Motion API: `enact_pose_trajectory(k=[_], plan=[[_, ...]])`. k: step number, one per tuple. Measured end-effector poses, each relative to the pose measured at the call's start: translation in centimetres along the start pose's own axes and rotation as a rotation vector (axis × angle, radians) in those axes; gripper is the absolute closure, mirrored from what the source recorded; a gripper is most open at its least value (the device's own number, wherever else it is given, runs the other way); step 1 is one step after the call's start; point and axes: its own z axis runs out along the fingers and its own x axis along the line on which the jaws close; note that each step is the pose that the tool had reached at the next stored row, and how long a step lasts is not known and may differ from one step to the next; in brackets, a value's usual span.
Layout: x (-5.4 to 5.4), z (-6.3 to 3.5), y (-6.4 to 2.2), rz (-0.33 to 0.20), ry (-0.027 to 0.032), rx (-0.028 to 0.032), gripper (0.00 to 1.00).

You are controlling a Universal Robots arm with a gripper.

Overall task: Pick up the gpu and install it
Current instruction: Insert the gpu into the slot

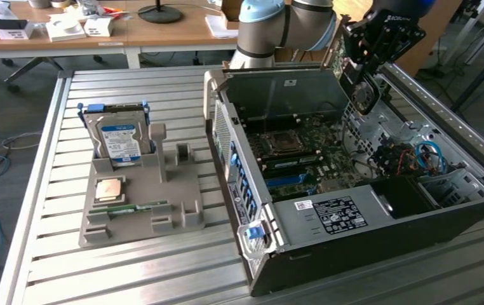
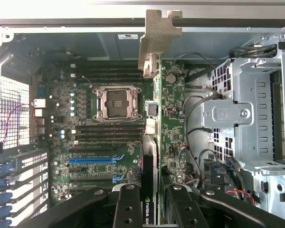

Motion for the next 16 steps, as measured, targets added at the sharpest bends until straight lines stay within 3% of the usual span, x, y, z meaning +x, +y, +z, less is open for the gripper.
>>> enact_pose_trajectory(k=[6, 16], plan=[[0.0, 0.0, 0.0, -0.02, 0.0022, -0.0004, 0.73], [0.05, 0.0, -0.01, -0.125, 0.0136, -0.0015, 0.73]])
